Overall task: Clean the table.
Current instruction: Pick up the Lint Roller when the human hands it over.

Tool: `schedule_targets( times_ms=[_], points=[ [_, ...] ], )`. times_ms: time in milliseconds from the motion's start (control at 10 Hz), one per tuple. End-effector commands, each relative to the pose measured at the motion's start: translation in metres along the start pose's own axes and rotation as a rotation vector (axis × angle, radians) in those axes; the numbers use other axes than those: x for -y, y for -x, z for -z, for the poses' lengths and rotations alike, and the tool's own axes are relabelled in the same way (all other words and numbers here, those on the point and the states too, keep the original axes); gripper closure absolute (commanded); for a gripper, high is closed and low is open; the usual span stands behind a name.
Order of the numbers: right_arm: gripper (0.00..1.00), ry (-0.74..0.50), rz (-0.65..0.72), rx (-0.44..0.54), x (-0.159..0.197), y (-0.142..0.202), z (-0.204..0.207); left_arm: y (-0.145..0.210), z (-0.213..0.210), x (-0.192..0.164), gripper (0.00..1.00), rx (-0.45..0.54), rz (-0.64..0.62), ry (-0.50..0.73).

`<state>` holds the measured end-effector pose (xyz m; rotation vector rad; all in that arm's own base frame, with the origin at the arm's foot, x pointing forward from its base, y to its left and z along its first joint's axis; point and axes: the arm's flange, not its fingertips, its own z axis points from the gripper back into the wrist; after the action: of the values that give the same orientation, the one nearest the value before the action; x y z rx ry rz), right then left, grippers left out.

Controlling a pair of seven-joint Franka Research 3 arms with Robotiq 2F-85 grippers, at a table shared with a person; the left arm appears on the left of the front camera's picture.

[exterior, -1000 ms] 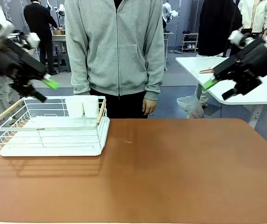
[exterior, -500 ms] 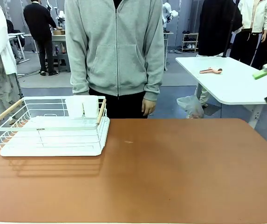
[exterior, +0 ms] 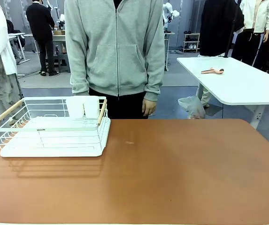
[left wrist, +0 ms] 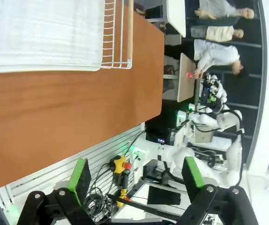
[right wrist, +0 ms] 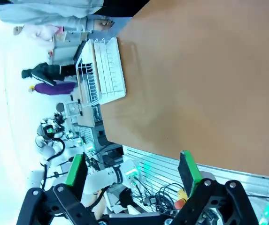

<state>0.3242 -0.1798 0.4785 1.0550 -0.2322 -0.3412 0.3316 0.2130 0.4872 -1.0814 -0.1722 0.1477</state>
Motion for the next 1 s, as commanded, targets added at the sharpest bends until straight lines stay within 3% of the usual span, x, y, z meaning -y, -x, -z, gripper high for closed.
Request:
schedule_targets(
  times_ms=[0,300,500,900],
  points=[
    [0.00,-0.046,0.020,0.002,0.011,-0.002,-0.015,-0.004,-0.018,-0.007,0.00,0.041,-0.148,0.034],
    [0.00,-0.046,0.036,0.034,0.028,0.010,-0.029,-0.001,-0.038,-0.031,0.00,0.158,-0.318,0.025],
    [0.00,-0.029,0.057,0.017,0.024,0.006,-0.025,0.007,-0.035,-0.039,0.00,0.111,-0.272,0.018],
    [0.00,-0.029,0.057,0.017,0.024,0.006,-0.025,0.007,-0.035,-0.039,0.00,0.111,-0.272,0.018]
  ],
)
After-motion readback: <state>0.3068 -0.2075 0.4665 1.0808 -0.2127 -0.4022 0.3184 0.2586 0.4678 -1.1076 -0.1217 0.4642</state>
